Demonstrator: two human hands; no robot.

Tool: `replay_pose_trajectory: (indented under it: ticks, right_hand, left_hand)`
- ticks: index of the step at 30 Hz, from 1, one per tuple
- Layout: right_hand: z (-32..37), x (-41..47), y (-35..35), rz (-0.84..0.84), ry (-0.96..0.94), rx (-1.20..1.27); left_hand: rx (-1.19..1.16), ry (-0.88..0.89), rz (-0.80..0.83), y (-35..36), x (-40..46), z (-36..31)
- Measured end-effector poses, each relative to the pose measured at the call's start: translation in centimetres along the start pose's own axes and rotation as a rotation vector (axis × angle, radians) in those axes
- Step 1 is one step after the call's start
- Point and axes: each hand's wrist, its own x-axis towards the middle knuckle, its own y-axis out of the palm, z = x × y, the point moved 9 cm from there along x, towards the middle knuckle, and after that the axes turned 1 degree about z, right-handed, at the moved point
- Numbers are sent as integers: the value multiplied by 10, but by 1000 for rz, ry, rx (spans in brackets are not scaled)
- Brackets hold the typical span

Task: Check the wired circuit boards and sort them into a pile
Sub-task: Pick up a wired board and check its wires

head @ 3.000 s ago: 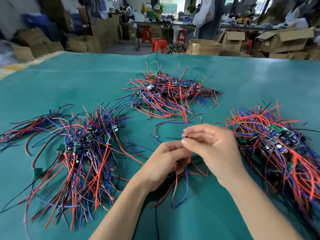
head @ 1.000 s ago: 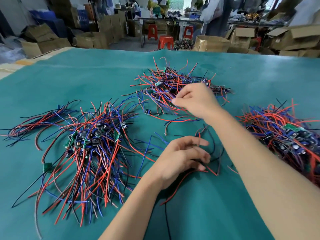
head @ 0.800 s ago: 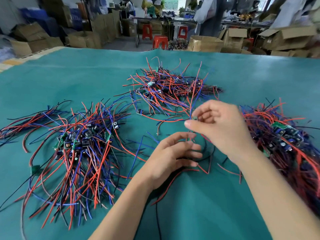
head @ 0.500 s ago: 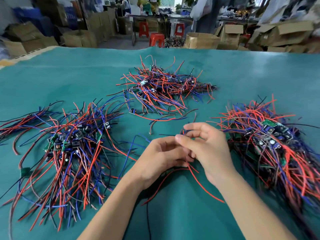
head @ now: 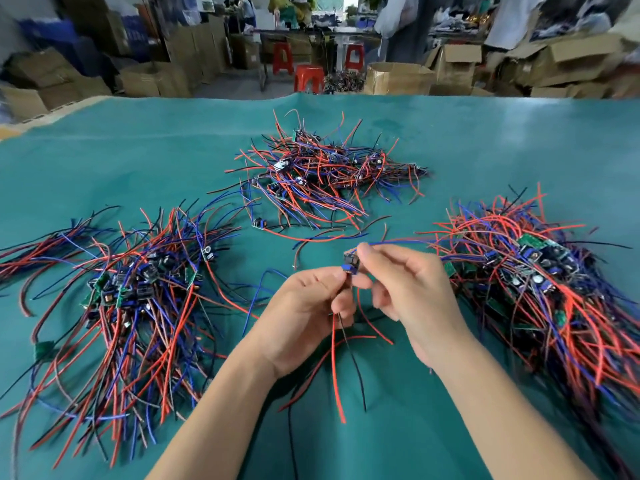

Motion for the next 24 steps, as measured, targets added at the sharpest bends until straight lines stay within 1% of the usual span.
replay_pose_trajectory:
  ticks: [2,4,6,8,9,11,13,17,22,24]
  right_hand:
    - [-3,1,0,-10,18,65]
    - [-12,2,-4,-38,101,184]
    - [-18,2,-4,-8,174,267]
    - [-19,0,1,44,224,305]
    - [-22,0,1,39,248,313]
    - [-27,0,-5,-24,276,299]
    - [-29,1,-16,-131,253,260]
    - [-16,5,-44,-333,74,1]
    - [-10,4,-83,-525,23,-95]
    - [-9,3,-93,-567,31,-65]
  left_hand:
    - [64,-9,-1,-1,1,3]
    - [116,-33,15,0,0,7]
    - [133,-64,61,4,0,11]
    - [135,-87,101,8,-2,13]
    - [140,-96,111,9,-2,13]
    - [164,-108,119,10,-3,13]
    - [188,-107,123,11,-4,13]
    - [218,-120,129,14,-7,13]
    - [312,-162,168,18,-10,15]
    - [325,-162,175,19,-10,15]
